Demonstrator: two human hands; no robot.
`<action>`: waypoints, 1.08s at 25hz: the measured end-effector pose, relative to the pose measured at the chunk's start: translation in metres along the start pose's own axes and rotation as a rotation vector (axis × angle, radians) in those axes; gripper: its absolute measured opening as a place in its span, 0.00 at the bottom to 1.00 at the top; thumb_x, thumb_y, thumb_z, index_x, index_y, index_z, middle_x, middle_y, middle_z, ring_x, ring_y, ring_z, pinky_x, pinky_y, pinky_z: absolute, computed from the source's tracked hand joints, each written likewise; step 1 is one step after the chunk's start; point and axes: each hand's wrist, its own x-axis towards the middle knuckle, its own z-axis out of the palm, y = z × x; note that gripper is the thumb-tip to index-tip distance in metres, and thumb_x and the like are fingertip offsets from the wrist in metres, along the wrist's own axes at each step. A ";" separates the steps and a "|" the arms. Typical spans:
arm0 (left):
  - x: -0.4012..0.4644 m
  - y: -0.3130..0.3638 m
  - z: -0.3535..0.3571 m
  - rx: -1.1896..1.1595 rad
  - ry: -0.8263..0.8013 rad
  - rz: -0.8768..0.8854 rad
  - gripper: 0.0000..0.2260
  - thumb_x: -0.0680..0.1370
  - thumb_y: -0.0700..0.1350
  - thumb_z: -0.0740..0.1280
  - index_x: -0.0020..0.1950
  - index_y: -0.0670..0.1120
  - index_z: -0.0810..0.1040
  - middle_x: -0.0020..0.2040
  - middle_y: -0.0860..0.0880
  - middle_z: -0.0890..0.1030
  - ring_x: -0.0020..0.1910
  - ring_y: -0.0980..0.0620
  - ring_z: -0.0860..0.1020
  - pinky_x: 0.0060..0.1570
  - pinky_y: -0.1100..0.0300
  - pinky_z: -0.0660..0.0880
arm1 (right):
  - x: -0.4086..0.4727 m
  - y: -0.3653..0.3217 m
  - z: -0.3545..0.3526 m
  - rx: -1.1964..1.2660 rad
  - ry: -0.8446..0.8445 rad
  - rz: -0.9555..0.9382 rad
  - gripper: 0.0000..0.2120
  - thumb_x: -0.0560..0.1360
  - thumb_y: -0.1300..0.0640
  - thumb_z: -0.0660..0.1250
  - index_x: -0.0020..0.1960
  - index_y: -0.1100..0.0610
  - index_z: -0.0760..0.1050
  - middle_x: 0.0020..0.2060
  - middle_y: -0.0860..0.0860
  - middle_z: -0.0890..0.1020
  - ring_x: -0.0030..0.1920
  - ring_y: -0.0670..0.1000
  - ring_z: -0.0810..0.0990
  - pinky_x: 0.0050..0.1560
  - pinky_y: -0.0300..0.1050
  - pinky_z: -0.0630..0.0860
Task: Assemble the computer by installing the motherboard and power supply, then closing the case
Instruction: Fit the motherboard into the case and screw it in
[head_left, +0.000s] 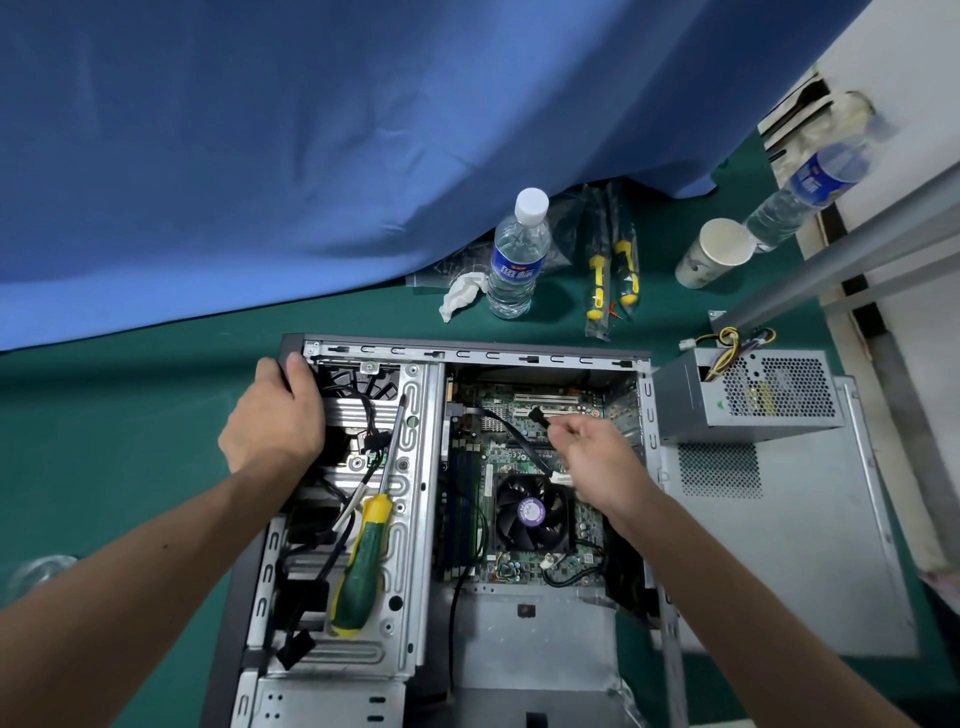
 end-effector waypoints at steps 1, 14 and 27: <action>0.000 0.000 0.000 -0.002 -0.003 0.000 0.22 0.82 0.61 0.44 0.47 0.45 0.65 0.38 0.44 0.71 0.41 0.40 0.70 0.45 0.48 0.65 | 0.001 0.000 0.001 0.002 -0.029 0.009 0.14 0.84 0.56 0.57 0.67 0.57 0.72 0.35 0.53 0.77 0.30 0.50 0.73 0.34 0.48 0.71; 0.002 -0.001 0.001 0.013 0.016 0.005 0.23 0.82 0.61 0.43 0.48 0.45 0.66 0.40 0.42 0.72 0.42 0.40 0.71 0.45 0.47 0.65 | 0.014 0.002 0.014 -0.150 -0.043 -0.144 0.14 0.83 0.51 0.60 0.67 0.50 0.71 0.33 0.51 0.76 0.19 0.42 0.63 0.25 0.41 0.65; 0.000 0.002 -0.001 -0.017 -0.007 0.013 0.22 0.82 0.61 0.43 0.49 0.44 0.65 0.41 0.42 0.72 0.42 0.40 0.71 0.46 0.46 0.66 | 0.012 0.006 0.024 -0.372 -0.194 -0.164 0.12 0.82 0.52 0.62 0.45 0.56 0.80 0.45 0.59 0.84 0.39 0.55 0.79 0.42 0.52 0.77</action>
